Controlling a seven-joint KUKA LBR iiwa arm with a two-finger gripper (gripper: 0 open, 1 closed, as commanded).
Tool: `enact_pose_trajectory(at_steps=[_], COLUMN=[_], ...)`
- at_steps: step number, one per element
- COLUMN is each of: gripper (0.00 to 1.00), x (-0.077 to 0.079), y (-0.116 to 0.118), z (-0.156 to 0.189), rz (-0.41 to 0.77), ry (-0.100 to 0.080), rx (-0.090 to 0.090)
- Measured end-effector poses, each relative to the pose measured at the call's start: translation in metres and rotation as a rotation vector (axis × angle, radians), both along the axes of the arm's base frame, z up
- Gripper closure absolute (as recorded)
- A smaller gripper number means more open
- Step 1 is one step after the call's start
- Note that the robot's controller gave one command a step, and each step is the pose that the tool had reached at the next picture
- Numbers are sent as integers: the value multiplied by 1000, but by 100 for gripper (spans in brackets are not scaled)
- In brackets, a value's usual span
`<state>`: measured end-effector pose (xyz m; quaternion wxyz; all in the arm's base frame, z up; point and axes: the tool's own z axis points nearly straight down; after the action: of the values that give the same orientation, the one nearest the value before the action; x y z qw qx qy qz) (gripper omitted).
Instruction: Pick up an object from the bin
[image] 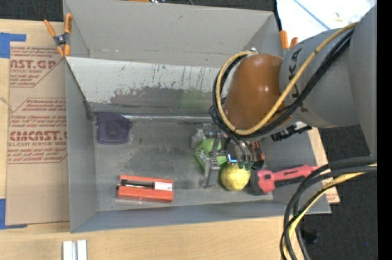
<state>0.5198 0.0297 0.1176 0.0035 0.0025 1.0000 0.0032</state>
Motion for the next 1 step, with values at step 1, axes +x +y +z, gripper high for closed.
enact_pose_trajectory(at_steps=[1], gripper=[0], x=[11], y=[-2], z=[-20], rz=[218], ry=[-4], rx=[-1])
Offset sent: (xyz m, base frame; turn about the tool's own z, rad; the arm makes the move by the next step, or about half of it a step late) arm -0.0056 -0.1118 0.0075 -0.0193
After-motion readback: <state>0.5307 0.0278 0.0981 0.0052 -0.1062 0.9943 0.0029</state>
